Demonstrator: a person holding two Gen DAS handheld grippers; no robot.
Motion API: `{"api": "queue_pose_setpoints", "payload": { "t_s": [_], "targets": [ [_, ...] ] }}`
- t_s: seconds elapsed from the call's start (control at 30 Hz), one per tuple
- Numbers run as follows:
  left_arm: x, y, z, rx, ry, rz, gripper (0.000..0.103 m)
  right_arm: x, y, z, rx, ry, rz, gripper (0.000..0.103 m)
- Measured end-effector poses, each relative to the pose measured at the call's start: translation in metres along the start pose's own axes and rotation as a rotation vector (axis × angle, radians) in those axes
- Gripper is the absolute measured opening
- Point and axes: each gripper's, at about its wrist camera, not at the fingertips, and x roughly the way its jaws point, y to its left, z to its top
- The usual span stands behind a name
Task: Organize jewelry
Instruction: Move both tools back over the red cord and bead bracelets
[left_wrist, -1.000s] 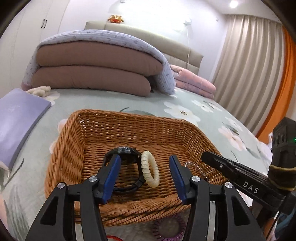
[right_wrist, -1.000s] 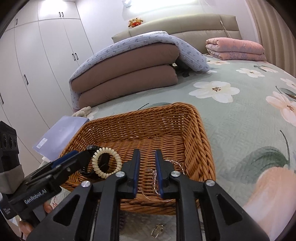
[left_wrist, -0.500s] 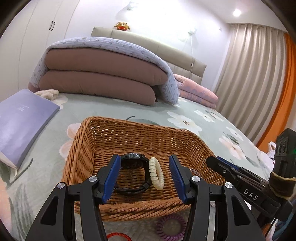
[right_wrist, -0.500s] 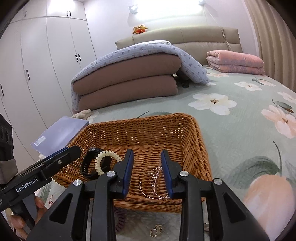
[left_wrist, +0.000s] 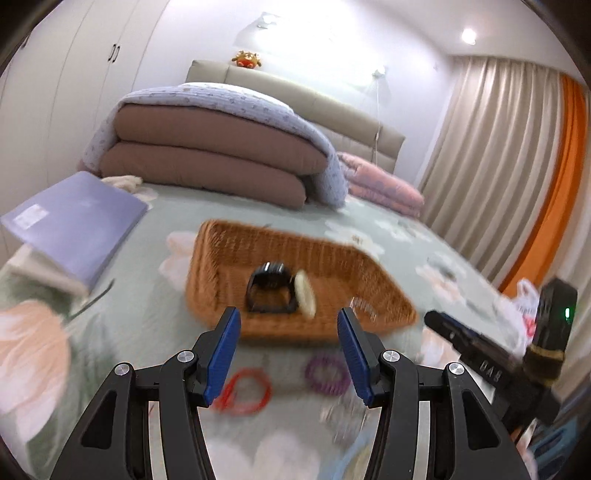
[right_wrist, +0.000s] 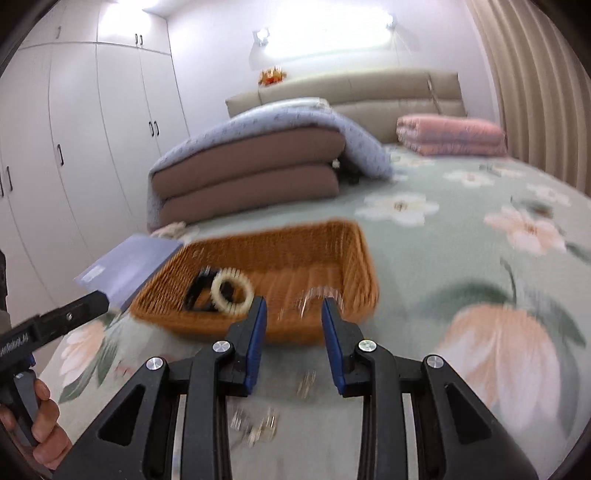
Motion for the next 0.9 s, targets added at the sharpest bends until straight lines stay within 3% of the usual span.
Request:
{"api": "queue_pose_setpoints", "payload": {
  "t_s": [0.1, 0.33, 0.53, 0.9],
  "targets": [
    [-0.016, 0.005, -0.025, 0.005, 0.04, 0.042, 0.056, -0.015, 0.002, -0.022, 0.005, 0.055, 0.02, 0.033],
    [-0.016, 0.01, -0.071, -0.025, 0.14, 0.019, 0.056, -0.035, 0.023, -0.065, -0.049, 0.153, 0.086, 0.033],
    [-0.004, -0.003, -0.076, 0.037, 0.186, 0.02, 0.056, -0.027, 0.035, -0.081, -0.097, 0.232, 0.096, 0.033],
    [0.016, 0.038, -0.06, -0.154, 0.218, 0.071, 0.056, -0.019, 0.046, -0.093, -0.134, 0.313, 0.086, 0.033]
  ]
}}
